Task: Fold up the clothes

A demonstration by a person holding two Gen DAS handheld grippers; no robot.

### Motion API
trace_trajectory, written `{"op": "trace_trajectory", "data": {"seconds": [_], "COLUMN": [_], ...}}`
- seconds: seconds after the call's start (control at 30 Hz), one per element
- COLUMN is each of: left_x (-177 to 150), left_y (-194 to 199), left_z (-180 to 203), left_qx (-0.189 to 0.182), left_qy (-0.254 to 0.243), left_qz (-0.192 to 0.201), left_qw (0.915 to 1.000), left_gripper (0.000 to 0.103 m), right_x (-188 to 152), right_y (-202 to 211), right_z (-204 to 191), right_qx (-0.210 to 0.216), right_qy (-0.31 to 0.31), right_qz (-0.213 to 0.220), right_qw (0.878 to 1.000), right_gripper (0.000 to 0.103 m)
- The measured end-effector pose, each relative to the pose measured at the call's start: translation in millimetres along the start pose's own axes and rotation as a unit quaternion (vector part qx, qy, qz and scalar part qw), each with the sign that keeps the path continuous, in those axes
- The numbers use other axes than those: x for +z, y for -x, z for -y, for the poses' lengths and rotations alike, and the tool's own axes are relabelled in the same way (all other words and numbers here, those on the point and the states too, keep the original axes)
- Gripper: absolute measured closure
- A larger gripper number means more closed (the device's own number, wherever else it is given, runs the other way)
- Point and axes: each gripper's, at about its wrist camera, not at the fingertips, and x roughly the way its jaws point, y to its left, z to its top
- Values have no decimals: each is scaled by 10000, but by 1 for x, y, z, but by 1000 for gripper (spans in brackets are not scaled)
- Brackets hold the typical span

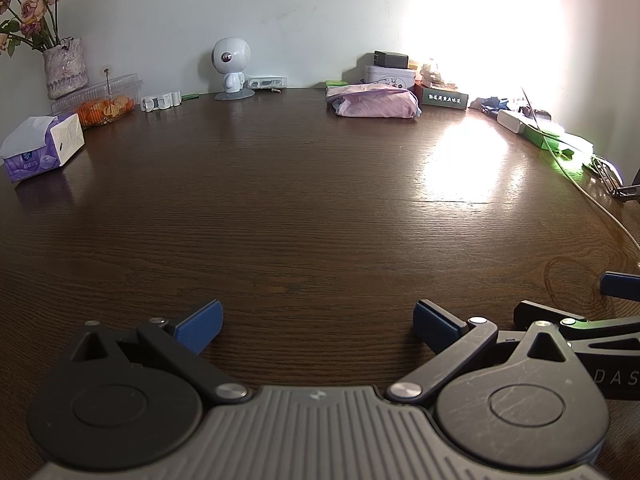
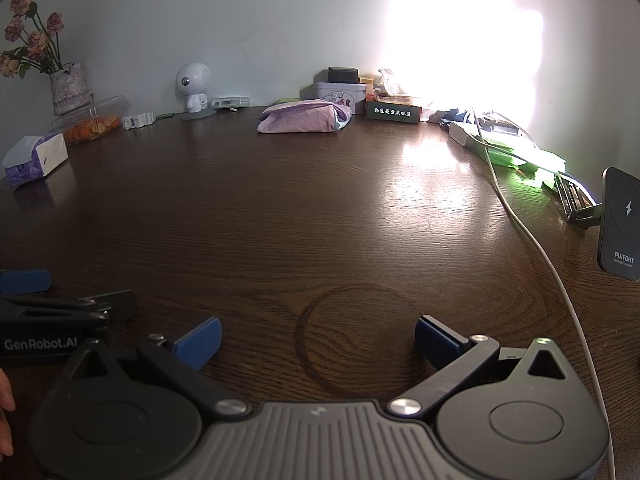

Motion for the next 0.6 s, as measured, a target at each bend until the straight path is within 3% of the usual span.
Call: {"op": "trace_trajectory", "data": {"seconds": [0.4,0.6], "left_x": [2,1], "left_y": [-6,-4], "left_z": [12,11], "left_qx": [37,129], "left_qy": [27,101], "left_qz": [2,11], "left_qw": [10000,9999], "left_gripper": [1,1], "right_x": [-1,-2], "right_y": [0,0], "right_z": [-1,-5], "right_qx": [-12,-218], "right_qy": [-18,-198], "right_qz": [2,8], "right_qw": [10000,9996], "right_gripper": [0,0]}}
